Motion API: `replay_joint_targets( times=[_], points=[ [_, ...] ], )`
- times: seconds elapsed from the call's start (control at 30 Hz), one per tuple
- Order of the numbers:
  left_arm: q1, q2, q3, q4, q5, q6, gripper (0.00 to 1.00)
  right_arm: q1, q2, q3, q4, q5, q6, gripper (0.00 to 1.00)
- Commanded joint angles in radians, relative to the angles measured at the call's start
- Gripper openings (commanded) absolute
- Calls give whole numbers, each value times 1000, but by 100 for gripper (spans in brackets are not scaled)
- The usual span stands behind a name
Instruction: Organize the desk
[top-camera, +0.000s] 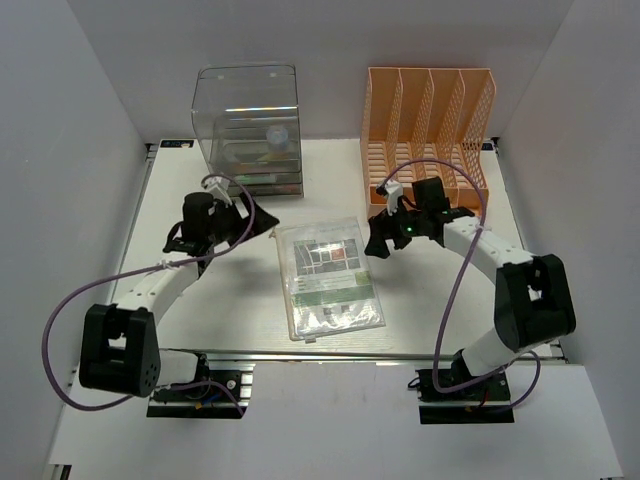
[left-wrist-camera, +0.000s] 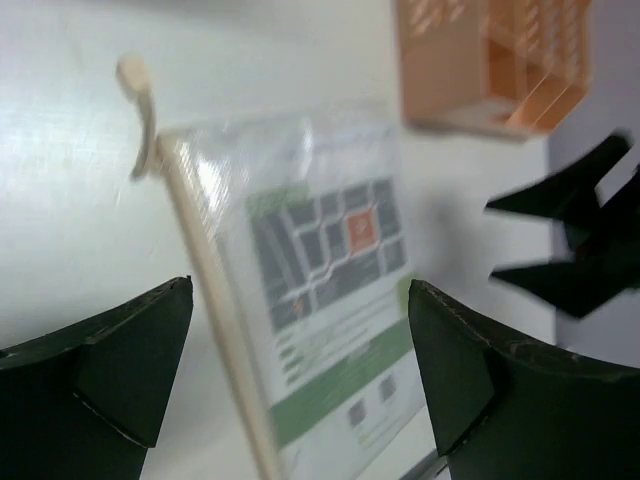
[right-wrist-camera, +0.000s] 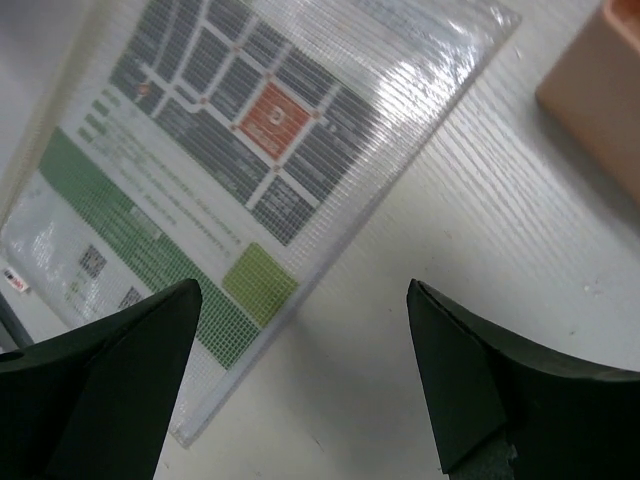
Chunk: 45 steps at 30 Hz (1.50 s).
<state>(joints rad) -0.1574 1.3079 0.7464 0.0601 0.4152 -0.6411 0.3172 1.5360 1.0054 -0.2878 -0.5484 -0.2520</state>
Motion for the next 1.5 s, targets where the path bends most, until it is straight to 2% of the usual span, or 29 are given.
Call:
replay_joint_targets(
  times=[0.0,0.27,0.7,0.9,1.1,1.17,1.27,1.43,1.47],
  points=[
    [-4,-47,-57,-284,63,209,98,6,61,47,33,117,143,89],
    [-13,105,-39,-292,114,202,98,20,185,47,56,67,192,89],
    [-88,324,39,-364,120,233,90,68,337,70,64,-30,232,84],
    [-119,364,44,-375,119,233,88,100,360,71,59,-99,227,76],
    [-148,393,42,-384,103,230,83,126,381,81,50,-180,217,63],
    [-166,410,44,-387,99,230,80,132,385,81,50,-183,214,62],
    [-176,433,47,-387,111,230,67,141,389,82,47,-173,207,60],
    [-185,392,19,-341,135,218,37,148,386,87,47,-153,200,58],
    [-194,383,18,-338,137,215,36,148,386,88,44,-153,198,58]
  ],
)
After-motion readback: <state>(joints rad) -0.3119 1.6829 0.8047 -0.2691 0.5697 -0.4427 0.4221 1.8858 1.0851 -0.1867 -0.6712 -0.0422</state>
